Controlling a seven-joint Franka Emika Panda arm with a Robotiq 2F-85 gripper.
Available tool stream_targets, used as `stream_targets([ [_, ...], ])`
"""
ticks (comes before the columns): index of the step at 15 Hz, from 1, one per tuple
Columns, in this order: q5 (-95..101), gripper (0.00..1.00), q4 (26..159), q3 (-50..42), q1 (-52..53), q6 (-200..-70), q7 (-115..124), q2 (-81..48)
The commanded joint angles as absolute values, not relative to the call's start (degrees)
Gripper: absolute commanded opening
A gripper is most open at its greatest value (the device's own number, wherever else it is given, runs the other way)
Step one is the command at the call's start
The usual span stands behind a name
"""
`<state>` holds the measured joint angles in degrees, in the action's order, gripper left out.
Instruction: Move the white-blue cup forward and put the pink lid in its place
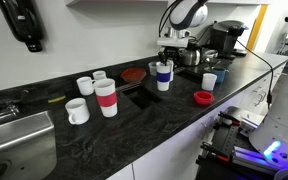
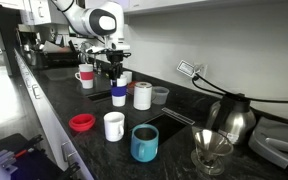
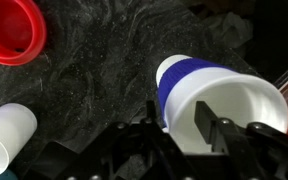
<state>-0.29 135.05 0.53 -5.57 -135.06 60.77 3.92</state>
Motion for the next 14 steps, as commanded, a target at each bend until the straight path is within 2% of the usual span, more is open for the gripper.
stream_targets([
  [1,-0.5,0.16,134.6,0.0,-4.6,-135.9,61.4,3.4],
  [3,-1.5,0.02,134.8,-0.1,-4.5,-136.0,61.1,4.1],
  [4,-2.2,0.01,135.0,-0.2,-4.4,-135.7,60.1,4.8],
  [14,-6.9,0.02,136.6,-0.4,-3.5,-124.7,40.0,11.6],
])
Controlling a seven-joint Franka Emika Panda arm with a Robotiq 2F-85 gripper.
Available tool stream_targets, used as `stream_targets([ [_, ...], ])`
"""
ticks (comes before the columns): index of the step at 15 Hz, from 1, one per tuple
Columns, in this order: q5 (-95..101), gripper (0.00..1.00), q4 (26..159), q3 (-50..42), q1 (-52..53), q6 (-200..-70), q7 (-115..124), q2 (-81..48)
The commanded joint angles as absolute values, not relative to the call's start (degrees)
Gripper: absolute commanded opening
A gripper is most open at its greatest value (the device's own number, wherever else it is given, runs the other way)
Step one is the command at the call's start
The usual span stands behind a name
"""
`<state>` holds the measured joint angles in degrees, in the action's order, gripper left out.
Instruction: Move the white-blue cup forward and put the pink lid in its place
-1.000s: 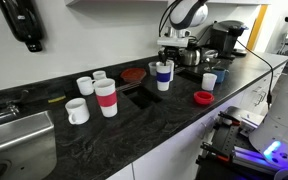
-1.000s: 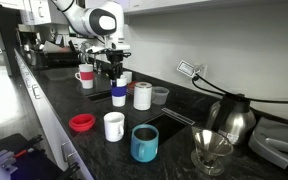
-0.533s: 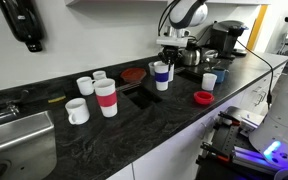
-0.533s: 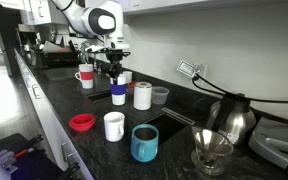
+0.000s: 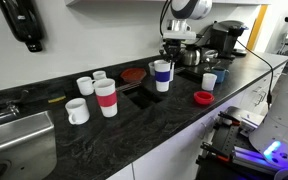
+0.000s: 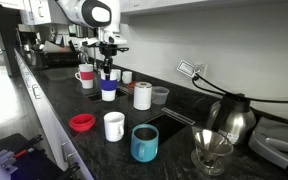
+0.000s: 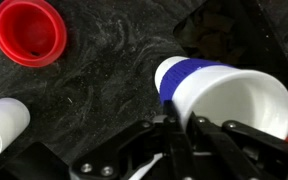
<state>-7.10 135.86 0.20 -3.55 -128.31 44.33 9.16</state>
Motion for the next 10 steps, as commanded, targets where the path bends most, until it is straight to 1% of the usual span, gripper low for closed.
stream_targets([
  [1,-6.4,0.02,136.7,-0.4,-3.6,-123.3,38.8,12.4],
  [6,-2.8,0.02,138.6,0.8,-3.6,-119.2,32.2,16.2],
  [10,0.1,0.02,141.0,2.5,-2.8,-119.7,29.7,17.9],
])
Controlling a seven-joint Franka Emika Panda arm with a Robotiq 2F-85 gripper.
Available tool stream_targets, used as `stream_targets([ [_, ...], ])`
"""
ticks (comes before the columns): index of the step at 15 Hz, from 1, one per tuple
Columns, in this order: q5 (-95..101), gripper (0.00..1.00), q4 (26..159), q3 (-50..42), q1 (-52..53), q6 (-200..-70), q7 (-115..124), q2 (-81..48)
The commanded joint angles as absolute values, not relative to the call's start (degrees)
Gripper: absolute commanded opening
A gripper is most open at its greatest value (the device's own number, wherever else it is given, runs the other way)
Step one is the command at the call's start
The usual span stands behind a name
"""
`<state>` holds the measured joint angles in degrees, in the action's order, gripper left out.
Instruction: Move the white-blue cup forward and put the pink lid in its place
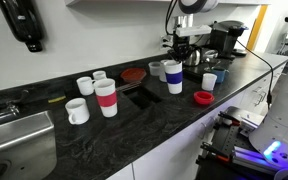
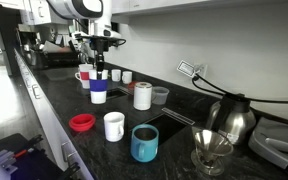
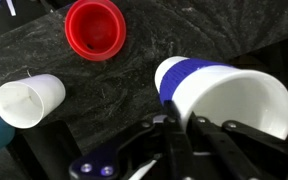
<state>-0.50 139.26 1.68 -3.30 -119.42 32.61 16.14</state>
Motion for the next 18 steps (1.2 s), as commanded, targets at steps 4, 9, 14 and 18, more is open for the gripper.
stream_targets([
  [4,-3.6,0.02,144.5,3.3,-0.3,-119.1,25.1,21.1],
  [9,-9.4,0.02,148.5,3.0,1.8,-118.0,19.9,25.6],
  [14,-15.3,0.02,150.4,3.0,3.4,-118.2,16.5,25.8],
  [18,-16.6,0.02,151.4,3.7,3.4,-118.9,16.8,25.2],
])
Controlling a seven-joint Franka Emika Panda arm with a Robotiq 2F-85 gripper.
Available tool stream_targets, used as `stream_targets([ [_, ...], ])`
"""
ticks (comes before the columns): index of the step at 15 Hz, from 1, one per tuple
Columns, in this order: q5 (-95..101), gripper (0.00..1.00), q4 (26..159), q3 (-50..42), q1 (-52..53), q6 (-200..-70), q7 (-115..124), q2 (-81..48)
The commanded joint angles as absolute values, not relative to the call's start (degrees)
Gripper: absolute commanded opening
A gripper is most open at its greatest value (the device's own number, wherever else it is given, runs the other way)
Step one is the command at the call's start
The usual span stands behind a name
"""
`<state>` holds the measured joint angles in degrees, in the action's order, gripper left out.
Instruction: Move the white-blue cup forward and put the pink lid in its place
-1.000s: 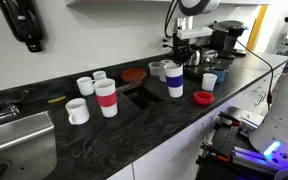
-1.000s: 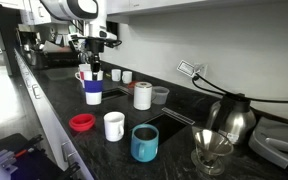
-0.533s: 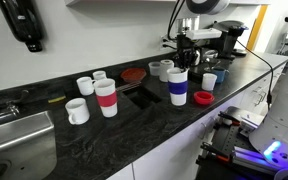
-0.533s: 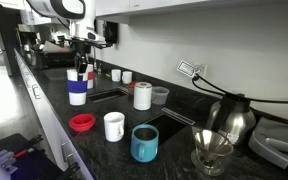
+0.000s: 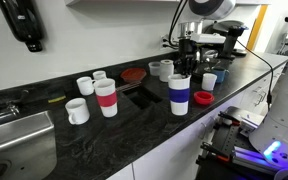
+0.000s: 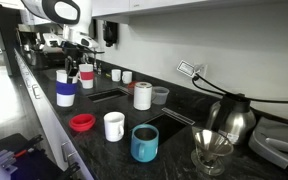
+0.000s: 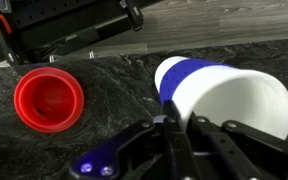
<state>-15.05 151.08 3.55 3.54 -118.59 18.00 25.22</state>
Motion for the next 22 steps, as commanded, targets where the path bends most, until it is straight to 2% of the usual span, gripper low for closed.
stream_targets([
  [1,-16.5,0.02,151.5,3.8,3.4,-119.1,17.0,25.1],
  [14,-12.5,0.02,149.7,4.3,2.3,-127.2,17.9,20.0],
  [16,-11.9,0.34,149.1,4.0,2.3,-127.4,17.6,19.2],
  [17,-12.0,0.39,148.8,3.9,2.3,-127.1,17.6,19.1],
  [22,-12.3,0.75,147.7,3.3,2.1,-125.3,17.6,20.1],
])
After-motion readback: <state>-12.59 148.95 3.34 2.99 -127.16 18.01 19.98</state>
